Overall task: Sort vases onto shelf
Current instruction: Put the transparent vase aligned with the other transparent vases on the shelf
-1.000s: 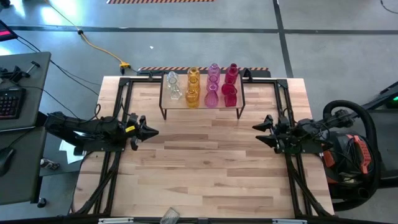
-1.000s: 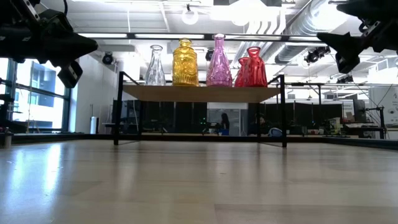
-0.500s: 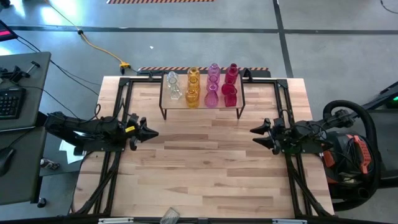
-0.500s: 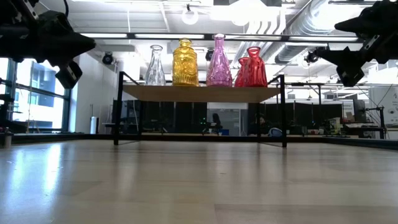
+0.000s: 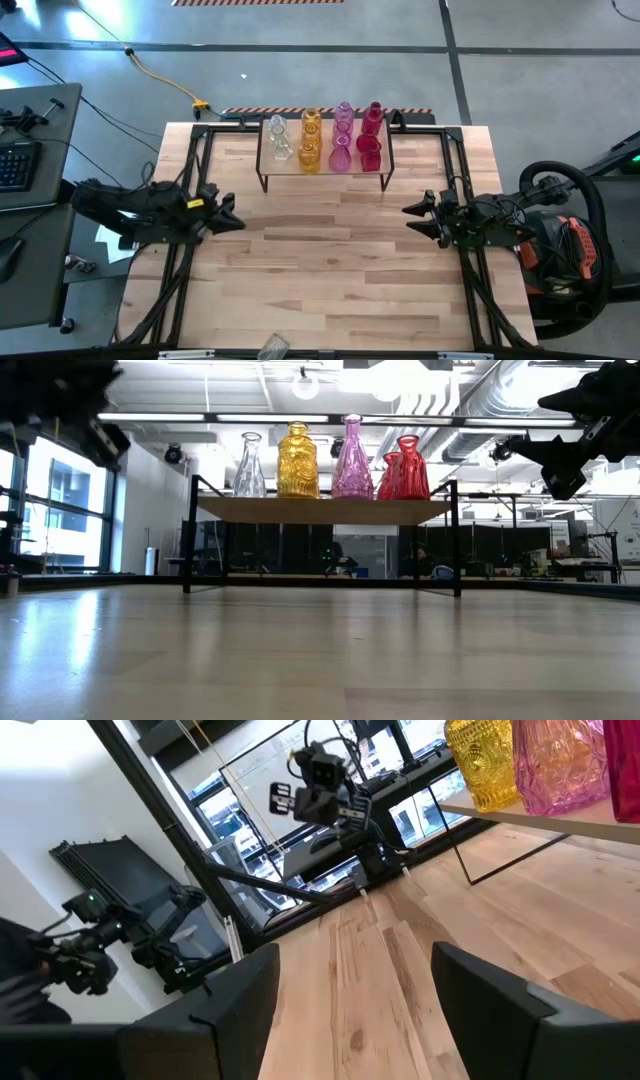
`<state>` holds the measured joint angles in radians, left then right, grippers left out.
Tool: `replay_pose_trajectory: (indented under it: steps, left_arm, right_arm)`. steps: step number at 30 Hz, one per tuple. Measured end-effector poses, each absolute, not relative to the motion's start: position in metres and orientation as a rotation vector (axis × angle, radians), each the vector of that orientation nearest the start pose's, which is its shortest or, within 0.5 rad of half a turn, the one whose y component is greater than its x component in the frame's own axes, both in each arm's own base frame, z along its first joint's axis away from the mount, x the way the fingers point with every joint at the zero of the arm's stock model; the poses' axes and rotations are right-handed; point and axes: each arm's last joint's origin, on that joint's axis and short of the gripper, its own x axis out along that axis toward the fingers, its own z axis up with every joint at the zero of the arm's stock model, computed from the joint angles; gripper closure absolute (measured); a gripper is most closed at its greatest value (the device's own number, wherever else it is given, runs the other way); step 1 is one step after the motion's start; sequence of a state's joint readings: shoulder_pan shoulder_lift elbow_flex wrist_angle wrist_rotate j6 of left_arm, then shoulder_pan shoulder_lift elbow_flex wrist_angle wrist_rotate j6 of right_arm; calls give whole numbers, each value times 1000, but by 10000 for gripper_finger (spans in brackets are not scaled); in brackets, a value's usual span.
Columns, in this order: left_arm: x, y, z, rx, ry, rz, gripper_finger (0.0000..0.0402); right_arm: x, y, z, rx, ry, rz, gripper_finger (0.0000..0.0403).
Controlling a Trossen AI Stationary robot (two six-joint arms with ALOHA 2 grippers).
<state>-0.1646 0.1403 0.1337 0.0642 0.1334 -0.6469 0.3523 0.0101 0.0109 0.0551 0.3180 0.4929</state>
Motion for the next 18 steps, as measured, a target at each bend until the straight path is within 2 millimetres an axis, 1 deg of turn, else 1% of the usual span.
replay_pose_trajectory:
  steps: [2,5,7,12,15,18]
  left_arm:
    - [96,-20,216,-646,80,-301,383]
    - [91,-19,232,-630,185,-250,383]
    - [90,-18,247,-615,225,-224,383]
    - [94,-17,280,-650,296,-144,383]
    - [99,-18,292,-714,395,-90,383]
    - [107,-20,299,-766,525,-28,383]
  right_arm:
    - [93,25,172,510,-43,47,158]
    - [93,25,172,510,-43,47,158]
    - [93,25,172,511,-43,47,158]
    - [93,25,172,508,-42,46,158]
    - [93,25,172,508,-42,46,158]
    - [93,25,172,508,-42,46,158]
